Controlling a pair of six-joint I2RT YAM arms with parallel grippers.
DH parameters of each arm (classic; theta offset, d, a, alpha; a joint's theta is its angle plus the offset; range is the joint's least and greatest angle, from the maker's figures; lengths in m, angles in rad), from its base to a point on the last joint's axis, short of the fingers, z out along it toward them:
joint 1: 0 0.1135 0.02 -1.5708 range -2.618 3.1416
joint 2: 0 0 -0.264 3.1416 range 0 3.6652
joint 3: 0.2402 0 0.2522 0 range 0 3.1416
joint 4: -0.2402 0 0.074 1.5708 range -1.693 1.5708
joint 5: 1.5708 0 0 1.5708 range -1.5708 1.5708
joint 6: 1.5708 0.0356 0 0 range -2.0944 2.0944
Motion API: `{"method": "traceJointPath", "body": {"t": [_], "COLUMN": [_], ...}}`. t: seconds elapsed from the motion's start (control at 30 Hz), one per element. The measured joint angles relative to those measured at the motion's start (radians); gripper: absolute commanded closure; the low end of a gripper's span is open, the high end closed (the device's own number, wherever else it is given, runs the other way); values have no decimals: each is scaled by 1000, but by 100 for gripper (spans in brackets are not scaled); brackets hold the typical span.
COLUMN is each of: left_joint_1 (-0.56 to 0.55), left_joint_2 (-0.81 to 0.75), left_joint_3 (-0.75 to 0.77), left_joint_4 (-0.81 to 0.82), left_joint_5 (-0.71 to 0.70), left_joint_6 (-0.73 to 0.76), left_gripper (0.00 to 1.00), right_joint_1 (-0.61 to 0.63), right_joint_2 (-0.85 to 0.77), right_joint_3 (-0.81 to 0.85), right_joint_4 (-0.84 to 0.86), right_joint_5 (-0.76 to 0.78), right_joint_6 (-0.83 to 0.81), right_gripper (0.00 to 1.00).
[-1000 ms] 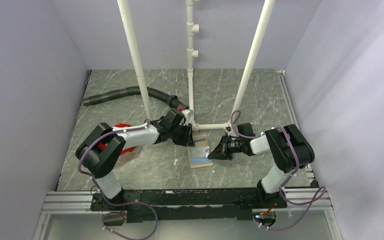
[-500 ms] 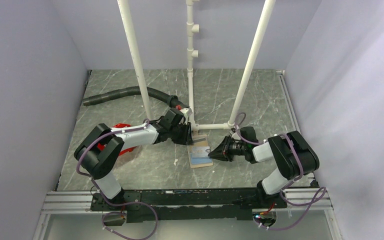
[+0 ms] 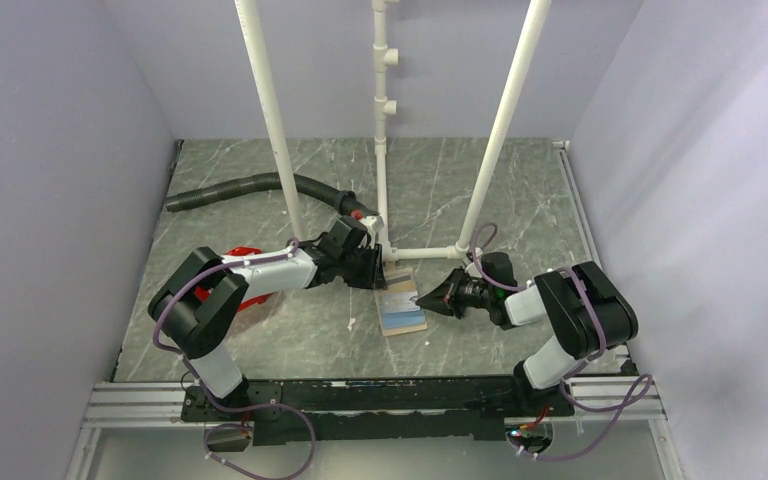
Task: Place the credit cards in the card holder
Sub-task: Insert the credit card into the card holder.
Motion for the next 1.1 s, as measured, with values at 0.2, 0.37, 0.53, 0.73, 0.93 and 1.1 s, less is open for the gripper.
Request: {"method": "traceJointPath", "body": {"t": [0.2, 0.37, 0.53, 0.73, 0.93, 1.1], "left_joint_1": [3, 10, 15, 15, 15, 15], "left_joint_2": [-8, -10, -9, -5, -5, -5], "left_joint_3": [0, 0, 1, 2, 2, 2], "left_joint_4": [-11, -21, -24, -24, -23, -22], "left_joint_5": [-8, -28, -51, -51, -51, -51], "left_joint_6": [0, 3, 7, 7, 7, 5], "left_gripper": [63, 64, 65, 66, 66, 66], "right_joint_1": [2, 2, 3, 3, 3, 7], "right_joint_2": [40, 77, 85, 95, 97, 93], "right_joint_3": [4, 19, 28, 44, 51, 54], "right_joint_4": [6, 7, 12, 11, 3, 7], "right_joint_5": [-10, -39, -52, -53, -41, -6], "right_joint_6": [5, 6, 5, 5, 2, 3], "right_gripper": [100, 100, 100, 100, 100, 100]}}
